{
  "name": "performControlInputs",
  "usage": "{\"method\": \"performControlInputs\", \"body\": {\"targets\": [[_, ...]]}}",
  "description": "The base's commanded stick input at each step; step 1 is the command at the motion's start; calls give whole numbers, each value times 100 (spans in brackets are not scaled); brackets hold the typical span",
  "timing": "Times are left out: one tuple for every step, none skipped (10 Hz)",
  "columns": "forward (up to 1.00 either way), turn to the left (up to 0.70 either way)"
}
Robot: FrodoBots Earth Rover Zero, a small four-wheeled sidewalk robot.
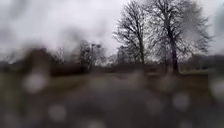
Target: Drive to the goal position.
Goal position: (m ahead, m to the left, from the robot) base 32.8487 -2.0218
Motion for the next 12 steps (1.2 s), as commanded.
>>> {"method": "performControlInputs", "body": {"targets": [[85,6],[85,34],[85,34],[85,0],[85,0],[85,0],[85,0],[85,0],[85,0],[85,0],[85,0],[85,0]]}}
